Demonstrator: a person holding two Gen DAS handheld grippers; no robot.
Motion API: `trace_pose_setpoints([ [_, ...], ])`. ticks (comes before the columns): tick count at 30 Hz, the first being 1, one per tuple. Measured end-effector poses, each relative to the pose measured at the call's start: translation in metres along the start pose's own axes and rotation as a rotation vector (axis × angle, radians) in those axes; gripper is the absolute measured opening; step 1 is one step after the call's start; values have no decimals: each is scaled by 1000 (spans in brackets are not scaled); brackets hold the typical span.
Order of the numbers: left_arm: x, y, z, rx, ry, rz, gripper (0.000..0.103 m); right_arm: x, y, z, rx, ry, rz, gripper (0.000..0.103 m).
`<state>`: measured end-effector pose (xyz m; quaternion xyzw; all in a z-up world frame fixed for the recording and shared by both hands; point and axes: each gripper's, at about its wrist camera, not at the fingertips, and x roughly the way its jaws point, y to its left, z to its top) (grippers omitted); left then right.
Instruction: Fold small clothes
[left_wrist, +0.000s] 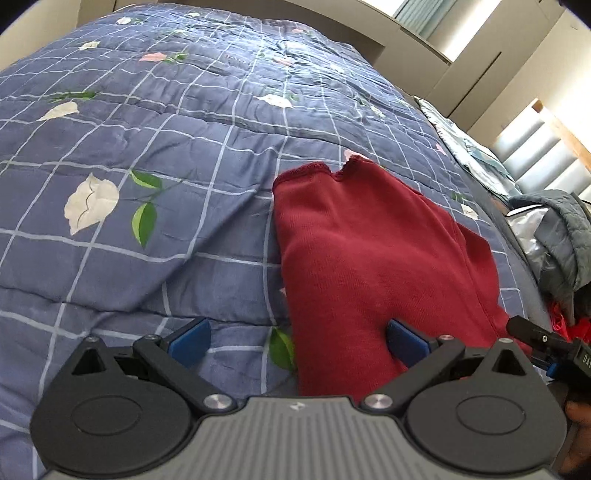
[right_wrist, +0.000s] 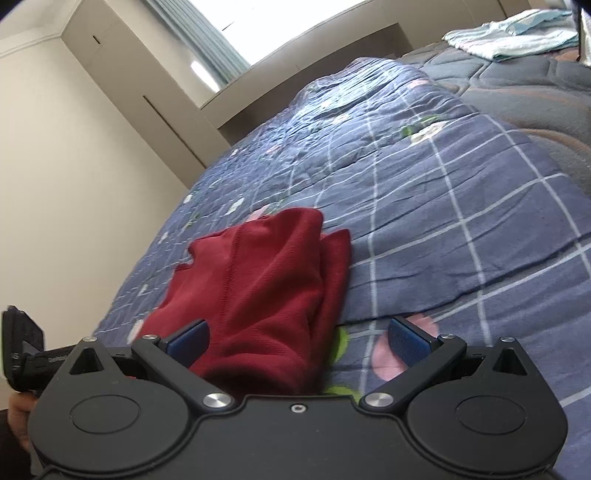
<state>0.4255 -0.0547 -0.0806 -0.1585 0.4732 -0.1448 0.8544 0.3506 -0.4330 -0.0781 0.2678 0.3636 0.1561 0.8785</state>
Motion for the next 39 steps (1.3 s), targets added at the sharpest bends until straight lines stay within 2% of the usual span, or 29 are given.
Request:
trace_pose_setpoints([
  [7, 1, -7, -1, 35, -11, 36, 103, 15, 3, 10, 76, 50, 73, 103],
  [11, -1, -14, -2, 58, -24, 58, 103, 23, 9, 13, 71, 35, 33, 100],
  [15, -2, -15, -1, 63, -26, 65, 103, 25, 18, 8, 10, 28, -26, 96],
  [19, -3, -18, -1, 70, -26, 74, 103, 25, 20, 4, -3, 13, -45, 95],
  [22, -5, -19, -1, 75, -23, 77, 102, 24, 18, 3, 14, -1, -59, 90],
  [25, -5, -22, 0, 73, 3, 48, 101, 21, 17, 2, 18, -9, -79, 82],
  [30, 1, -22, -5, 27, 47, -39, 95, 19, 25, -3, -16, -4, -117, 80],
  [34, 4, -21, -8, 1, 48, -63, 92, 19, 28, -6, -26, -17, -137, 79],
  [36, 4, -19, -7, -15, 52, -78, 87, 17, 28, -8, -16, -25, -144, 75],
  [38, 3, -19, -7, -31, 58, -83, 81, 15, 30, -9, 7, -28, -144, 61],
  [39, 2, -19, -6, -37, 59, -85, 75, 14, 34, -11, 3, -27, -150, 58],
])
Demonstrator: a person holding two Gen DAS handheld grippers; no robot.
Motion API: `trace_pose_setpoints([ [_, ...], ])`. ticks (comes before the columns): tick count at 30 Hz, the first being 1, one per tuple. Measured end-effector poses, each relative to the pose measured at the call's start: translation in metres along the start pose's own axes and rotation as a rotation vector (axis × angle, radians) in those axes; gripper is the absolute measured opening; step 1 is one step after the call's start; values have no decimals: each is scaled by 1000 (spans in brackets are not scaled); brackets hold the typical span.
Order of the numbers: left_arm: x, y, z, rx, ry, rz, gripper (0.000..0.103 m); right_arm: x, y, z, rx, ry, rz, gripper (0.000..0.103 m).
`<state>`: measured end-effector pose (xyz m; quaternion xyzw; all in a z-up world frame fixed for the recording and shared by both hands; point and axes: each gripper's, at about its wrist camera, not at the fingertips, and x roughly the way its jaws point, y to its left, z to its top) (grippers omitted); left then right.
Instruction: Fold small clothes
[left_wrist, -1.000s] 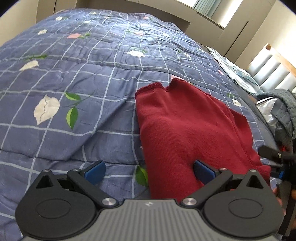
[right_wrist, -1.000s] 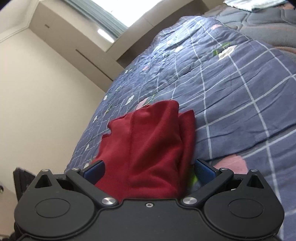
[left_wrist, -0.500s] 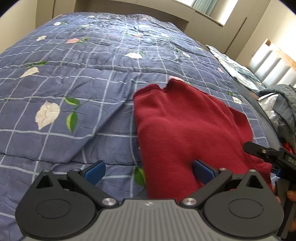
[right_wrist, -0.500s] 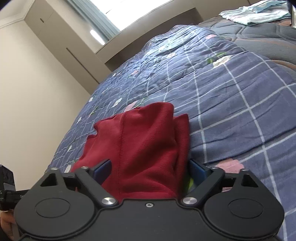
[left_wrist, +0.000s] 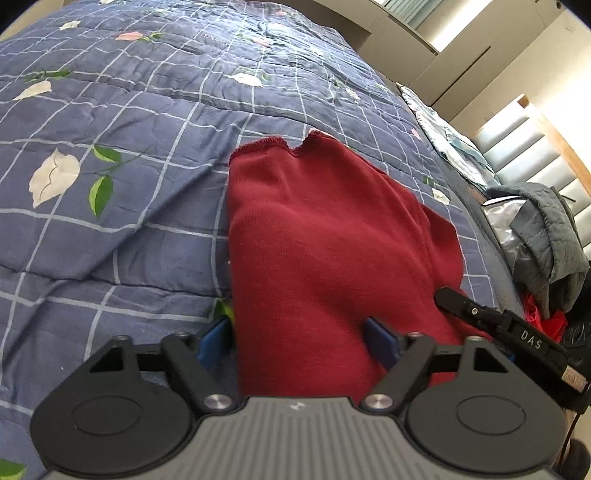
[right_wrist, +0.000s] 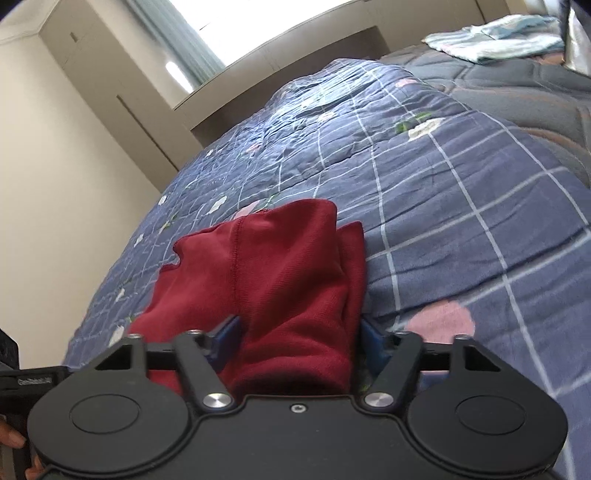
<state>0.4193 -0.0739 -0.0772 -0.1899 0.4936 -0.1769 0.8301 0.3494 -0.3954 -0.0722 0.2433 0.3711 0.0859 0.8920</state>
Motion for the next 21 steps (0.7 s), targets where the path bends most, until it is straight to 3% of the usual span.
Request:
trace_pose_setpoints([
  [5, -4, -14, 4, 21, 1, 43, 57, -9, 17, -6, -45, -39, -44, 37],
  [10, -20, -38, 0, 140, -49, 89, 36, -26, 24, -10, -30, -74, -46, 27],
  [13, -31, -46, -3, 171, -65, 81, 32, -43, 31, -14, -41, -94, -46, 25],
  [21, -62, -57, -22, 245, -48, 24, 30, -88, 66, -35, -231, -138, -84, 24],
])
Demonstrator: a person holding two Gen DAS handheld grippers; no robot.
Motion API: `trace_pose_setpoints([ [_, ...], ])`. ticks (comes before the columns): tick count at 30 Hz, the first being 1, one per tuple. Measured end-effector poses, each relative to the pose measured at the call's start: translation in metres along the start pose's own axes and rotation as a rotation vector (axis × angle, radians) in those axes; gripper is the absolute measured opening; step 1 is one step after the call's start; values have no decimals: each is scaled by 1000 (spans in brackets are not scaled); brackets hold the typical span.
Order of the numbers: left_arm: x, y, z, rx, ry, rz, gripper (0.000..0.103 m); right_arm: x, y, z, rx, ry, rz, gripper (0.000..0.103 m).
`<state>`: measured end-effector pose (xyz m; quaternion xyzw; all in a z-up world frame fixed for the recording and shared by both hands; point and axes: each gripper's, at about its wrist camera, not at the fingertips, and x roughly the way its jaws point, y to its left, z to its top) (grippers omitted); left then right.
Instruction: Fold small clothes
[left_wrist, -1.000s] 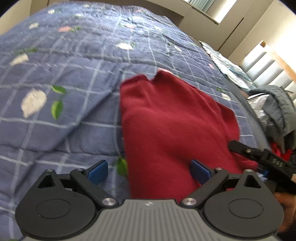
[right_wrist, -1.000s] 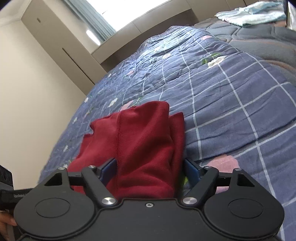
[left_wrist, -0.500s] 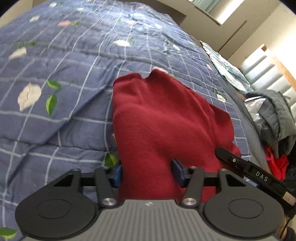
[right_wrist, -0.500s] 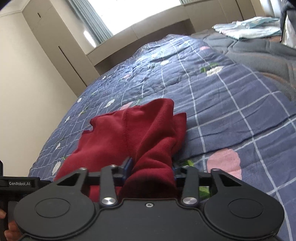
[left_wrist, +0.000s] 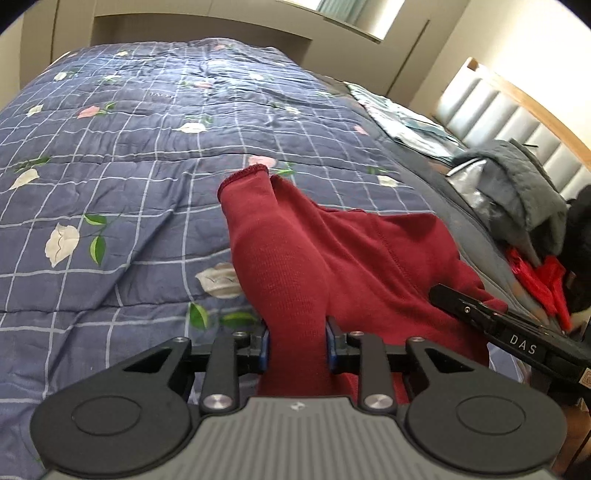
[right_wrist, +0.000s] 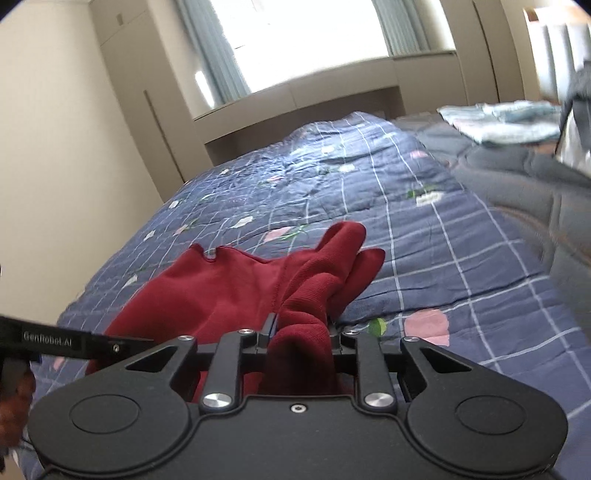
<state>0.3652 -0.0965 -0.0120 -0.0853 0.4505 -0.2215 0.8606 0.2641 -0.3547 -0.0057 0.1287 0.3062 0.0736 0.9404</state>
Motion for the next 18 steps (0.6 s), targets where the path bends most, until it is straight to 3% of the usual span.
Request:
trace_pose_setpoints([
  [9, -42, 16, -5, 31, -59, 15, 29, -5, 54, 6, -125, -53, 53, 24],
  [18, -88, 89, 16, -46, -165, 135, 29, 58, 134, 29, -146, -76, 195, 24],
])
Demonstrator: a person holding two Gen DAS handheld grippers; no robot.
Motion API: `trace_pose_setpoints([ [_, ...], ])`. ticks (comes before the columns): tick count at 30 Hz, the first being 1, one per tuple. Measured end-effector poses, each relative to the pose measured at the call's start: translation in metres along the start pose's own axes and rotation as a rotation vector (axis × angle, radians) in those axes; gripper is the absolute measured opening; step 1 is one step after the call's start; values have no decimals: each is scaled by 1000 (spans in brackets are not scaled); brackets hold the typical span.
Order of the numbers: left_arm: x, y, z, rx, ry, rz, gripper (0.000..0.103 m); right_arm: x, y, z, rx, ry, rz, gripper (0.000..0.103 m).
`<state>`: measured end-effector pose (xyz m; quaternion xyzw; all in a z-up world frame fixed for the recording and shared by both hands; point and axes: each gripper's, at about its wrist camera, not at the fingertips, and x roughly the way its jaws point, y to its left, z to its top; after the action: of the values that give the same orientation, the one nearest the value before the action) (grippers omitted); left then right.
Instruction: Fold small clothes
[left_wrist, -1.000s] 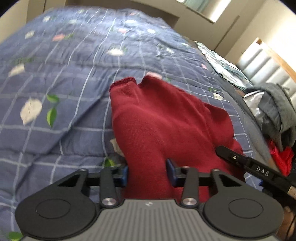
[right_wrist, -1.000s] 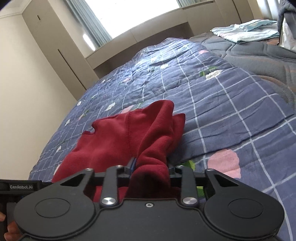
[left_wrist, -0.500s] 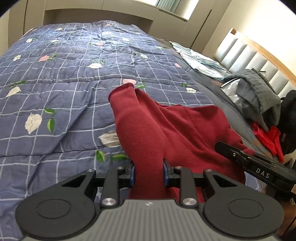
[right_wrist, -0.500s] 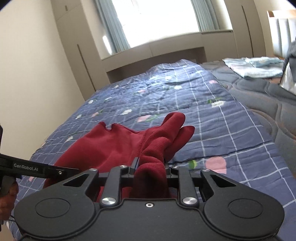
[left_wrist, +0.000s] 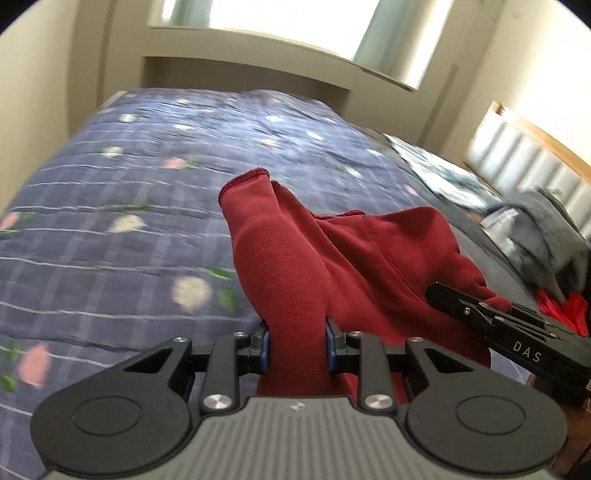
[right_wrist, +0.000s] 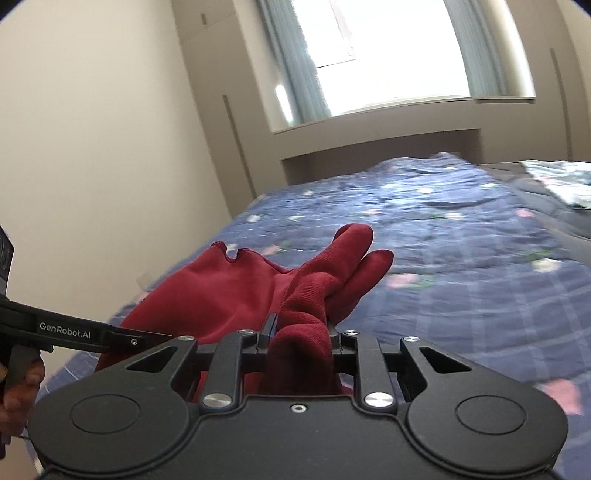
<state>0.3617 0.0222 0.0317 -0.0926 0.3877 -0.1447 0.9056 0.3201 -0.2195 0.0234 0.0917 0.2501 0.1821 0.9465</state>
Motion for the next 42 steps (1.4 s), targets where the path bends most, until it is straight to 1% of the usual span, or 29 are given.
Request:
trace_pose_setpoints([
  [5, -12, 55, 7, -52, -58, 77, 30, 52, 42, 8, -79, 20, 61, 24],
  [8, -7, 86, 7, -106, -52, 82, 30, 76, 61, 4, -109, 51, 68, 24],
  [11, 8, 114, 2, -134, -42, 83, 30, 99, 70, -9, -146, 82, 52, 24],
  [13, 24, 131, -6, -160, -17, 85, 30, 117, 72, -20, -187, 112, 13, 24],
  [14, 31, 139, -10, -184, 2, 81, 30, 124, 71, -24, -183, 133, 3, 24],
  [16, 39, 148, -21, -222, 28, 101, 33, 125, 71, -32, -177, 135, -10, 25],
  [18, 36, 148, -28, -205, 1, 107, 34, 123, 69, -34, -182, 127, -7, 26],
  [22, 36, 146, -31, -216, -7, 121, 39, 123, 68, -38, -178, 132, -16, 28],
  [24, 37, 146, -32, -216, -7, 132, 43, 122, 67, -36, -170, 132, -21, 32],
  [25, 33, 143, -33, -215, -6, 144, 49, 120, 66, -36, -159, 130, -21, 36],
  [26, 33, 142, -33, -213, -3, 158, 52, 118, 65, -35, -144, 128, -17, 44],
  [27, 32, 140, -32, -204, 2, 172, 62, 114, 64, -34, -132, 124, -12, 48],
  [28, 30, 137, -32, -193, 1, 184, 72, 111, 64, -34, -128, 117, -13, 56],
  [29, 27, 135, -32, -182, -8, 195, 77, 107, 63, -34, -130, 109, -21, 65],
  [30, 24, 132, -33, -172, -18, 208, 84, 103, 64, -34, -136, 101, -28, 69],
  [31, 21, 129, -33, -164, -26, 218, 87, 100, 64, -34, -140, 95, -32, 75],
  [33, 17, 124, -32, -148, -32, 231, 88, 91, 62, -34, -140, 86, -42, 82],
  [35, 14, 120, -32, -142, -32, 241, 92, 82, 60, -33, -133, 76, -52, 93],
  [36, 11, 117, -32, -141, -36, 252, 95, 77, 60, -32, -130, 67, -57, 96],
  [37, 9, 115, -32, -140, -41, 261, 98, 72, 59, -31, -127, 55, -61, 101],
  [38, 6, 112, -32, -139, -47, 271, 100, 65, 59, -30, -125, 40, -66, 102],
  [42, -11, 99, -35, -136, -68, 300, 102, 40, 62, -28, -117, 10, -73, 102],
])
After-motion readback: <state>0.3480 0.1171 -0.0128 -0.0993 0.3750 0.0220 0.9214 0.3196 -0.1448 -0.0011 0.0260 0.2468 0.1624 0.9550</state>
